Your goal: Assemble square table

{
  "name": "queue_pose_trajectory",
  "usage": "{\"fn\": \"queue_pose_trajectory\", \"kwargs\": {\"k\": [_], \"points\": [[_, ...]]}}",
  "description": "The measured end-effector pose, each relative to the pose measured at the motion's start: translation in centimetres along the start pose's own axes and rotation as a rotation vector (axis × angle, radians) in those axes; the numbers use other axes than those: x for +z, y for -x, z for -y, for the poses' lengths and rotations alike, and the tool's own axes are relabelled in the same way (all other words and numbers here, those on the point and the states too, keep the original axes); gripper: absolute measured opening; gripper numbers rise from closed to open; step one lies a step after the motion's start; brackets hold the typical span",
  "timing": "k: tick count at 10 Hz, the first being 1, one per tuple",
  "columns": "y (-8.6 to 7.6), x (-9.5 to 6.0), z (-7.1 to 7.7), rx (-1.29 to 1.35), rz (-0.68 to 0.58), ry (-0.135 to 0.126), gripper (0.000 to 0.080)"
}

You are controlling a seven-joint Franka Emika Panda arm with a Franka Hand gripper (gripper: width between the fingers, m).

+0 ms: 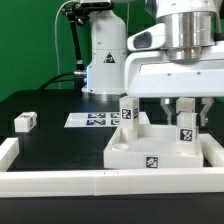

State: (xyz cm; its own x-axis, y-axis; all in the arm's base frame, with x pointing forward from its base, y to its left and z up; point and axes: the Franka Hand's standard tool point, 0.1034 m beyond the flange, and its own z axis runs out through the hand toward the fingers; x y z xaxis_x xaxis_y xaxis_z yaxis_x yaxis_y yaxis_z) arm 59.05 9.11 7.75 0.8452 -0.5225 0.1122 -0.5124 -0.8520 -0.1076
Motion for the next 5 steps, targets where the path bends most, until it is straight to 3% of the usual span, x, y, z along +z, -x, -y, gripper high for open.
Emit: {"fn": "queue_pose_trajectory", "kwargs": {"k": [4,5], "points": [[-0.31,-0.02,-0.59,0.105,-0.009,0.009,0.0297],[-0.20,0.03,-0.44,0.097,-0.007,0.010,0.0364]]}}
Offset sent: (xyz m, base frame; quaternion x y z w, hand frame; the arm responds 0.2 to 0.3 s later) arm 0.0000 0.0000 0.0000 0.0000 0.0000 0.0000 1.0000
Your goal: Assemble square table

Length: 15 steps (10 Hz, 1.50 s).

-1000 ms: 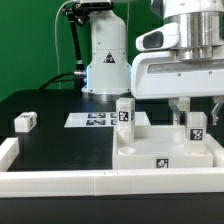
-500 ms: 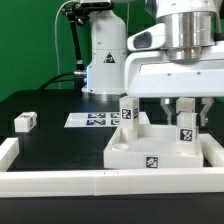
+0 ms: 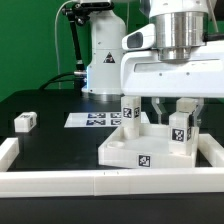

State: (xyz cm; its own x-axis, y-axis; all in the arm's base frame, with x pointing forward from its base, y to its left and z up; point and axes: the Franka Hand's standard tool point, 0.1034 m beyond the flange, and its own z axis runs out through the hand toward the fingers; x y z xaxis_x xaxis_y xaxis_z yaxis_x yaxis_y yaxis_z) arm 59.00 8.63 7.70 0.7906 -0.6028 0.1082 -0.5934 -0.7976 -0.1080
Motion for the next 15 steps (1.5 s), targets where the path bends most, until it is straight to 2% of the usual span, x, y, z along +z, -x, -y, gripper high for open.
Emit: {"fn": "queue_pose_trajectory", "kwargs": {"k": [1,2,3,5,7,8,9,12,13,15], "points": [[0.2,0.0,0.4,-0.021,0.006,0.000,0.0545],[0.3,-0.2,0.5,-0.045,0.013,0.000,0.0545],[0.4,-0.9,0.5,-0.067,0.024,-0.002,0.0628],[0.3,-2.8,0.1,-0.103,0.025,-0.023,0.0643],[-1.2,-5.1,-2.0,-0.203,0.029,-0.043,0.0649],[-1.9,-5.6,-3.0,-0.190,0.026,-0.044,0.0649],[-1.4,-5.1,-2.7,-0.187,0.031,-0.039,0.0649],[-1.3,-5.0,-2.7,-0.192,0.033,-0.037,0.0649],[-1.7,-4.9,-3.3,-0.302,0.020,-0.035,0.0649],[-2.6,-4.8,-6.0,-0.466,0.011,-0.028,0.0649]]}}
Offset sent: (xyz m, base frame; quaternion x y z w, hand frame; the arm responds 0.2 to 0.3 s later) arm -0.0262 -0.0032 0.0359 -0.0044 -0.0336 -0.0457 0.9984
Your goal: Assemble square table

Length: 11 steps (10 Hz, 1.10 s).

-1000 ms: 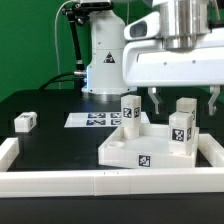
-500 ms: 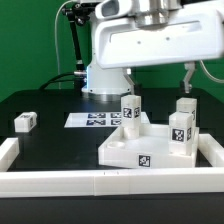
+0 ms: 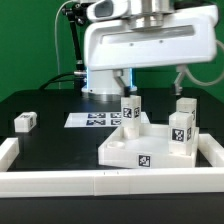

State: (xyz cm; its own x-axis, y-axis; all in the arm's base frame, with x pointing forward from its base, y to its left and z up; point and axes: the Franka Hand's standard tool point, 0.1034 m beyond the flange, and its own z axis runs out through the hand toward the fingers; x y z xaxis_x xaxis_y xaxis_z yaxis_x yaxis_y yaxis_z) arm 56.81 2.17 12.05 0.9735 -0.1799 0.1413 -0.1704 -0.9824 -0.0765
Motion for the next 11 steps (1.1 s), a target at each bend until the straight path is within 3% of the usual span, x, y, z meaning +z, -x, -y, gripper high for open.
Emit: {"fn": "queue_pose_trajectory", "kwargs": {"k": [2,4,7,11], "points": [[-0.1,-0.2,-2.4,-0.069,-0.001,0.005,0.0649],[-0.1,-0.1,-2.2,-0.068,0.001,0.005,0.0649],[-0.3,-0.3,-4.8,-0.061,-0.001,0.015,0.0649],[2.1,-1.3,-12.0,-0.141,0.013,0.037,0.0649]]}}
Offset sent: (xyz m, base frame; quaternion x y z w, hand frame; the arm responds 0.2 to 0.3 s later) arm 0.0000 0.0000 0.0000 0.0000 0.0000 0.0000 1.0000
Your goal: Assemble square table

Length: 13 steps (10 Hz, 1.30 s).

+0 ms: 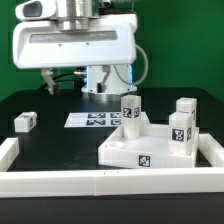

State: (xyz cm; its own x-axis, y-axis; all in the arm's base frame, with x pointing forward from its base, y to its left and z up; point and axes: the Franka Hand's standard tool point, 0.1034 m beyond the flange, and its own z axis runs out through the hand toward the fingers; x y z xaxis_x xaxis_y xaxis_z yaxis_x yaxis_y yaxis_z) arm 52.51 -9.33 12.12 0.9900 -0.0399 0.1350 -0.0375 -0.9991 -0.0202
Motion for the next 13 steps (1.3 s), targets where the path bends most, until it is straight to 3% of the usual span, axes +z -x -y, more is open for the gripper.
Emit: {"fn": "queue_pose_trajectory", "kwargs": {"k": [1,3,4,8,9,11,13], "points": [[0.7,-0.2,-1.9,-0.025,0.000,0.004,0.0649],[2.6,-0.2,-7.0,-0.028,0.009,0.015,0.0649],[3.0,0.0,-8.3,-0.018,0.009,0.025,0.0649],[3.7,0.0,-10.9,0.023,0.012,0.036,0.0649],[4.6,0.5,-11.8,0.049,0.016,0.036,0.0649],[7.8,1.7,-12.4,0.066,0.033,0.050,0.0649],[8.9,1.9,-13.3,0.088,0.043,0.055,0.0649]]}}
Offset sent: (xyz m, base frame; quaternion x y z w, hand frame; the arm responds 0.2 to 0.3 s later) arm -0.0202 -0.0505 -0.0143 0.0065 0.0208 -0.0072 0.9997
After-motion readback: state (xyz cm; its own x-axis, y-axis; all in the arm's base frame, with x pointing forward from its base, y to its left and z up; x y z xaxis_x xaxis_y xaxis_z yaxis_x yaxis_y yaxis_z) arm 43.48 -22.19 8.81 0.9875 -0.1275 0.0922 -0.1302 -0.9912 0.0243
